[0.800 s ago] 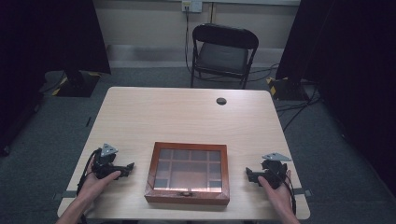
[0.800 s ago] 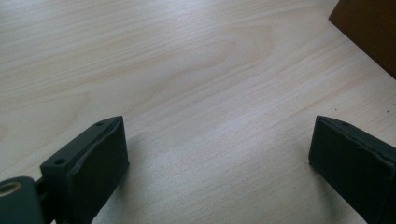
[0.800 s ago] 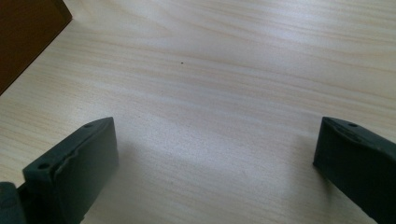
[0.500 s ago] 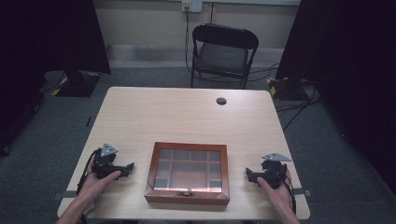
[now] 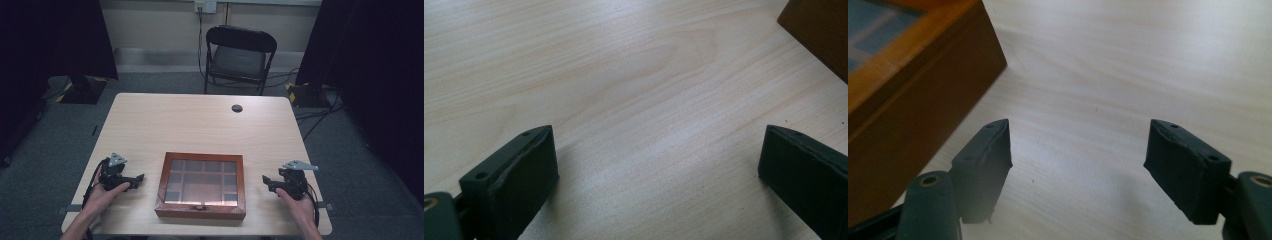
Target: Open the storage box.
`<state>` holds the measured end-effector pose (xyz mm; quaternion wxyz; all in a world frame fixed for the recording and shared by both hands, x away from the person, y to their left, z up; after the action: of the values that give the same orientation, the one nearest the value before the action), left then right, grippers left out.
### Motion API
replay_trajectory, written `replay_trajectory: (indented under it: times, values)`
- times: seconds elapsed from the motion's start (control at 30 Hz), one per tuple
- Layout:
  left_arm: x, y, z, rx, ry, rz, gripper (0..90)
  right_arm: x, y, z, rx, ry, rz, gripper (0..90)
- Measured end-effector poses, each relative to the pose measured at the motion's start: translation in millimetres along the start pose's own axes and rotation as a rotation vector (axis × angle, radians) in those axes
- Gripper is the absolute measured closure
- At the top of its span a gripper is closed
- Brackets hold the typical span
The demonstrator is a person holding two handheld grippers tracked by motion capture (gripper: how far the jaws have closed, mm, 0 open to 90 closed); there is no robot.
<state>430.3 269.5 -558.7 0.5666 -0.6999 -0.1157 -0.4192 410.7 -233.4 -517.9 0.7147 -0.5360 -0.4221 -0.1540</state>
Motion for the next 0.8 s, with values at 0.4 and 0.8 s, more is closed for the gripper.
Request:
replay_trajectory:
  times: [0.4,0.8]
  values:
    - [0.0,0.0,0.0,0.0,0.001,0.0,1.8,22.2,-17.4,33.5,0.158,0.017,-0.01,33.1]
    - [0.0,0.1,-0.1,-0.001,0.0,0.0,1.7,46.8,-20.1,87.3,0.304,-0.055,-0.021,39.3]
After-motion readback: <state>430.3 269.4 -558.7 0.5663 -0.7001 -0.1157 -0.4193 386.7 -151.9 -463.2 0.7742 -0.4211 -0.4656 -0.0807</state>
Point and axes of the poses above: each handheld gripper's, and its own axes: y roughly forward along the jaws, x roughly out of its top, z roughly to its left, the point moved 8 cm from there along y, roughly forward along the jaws
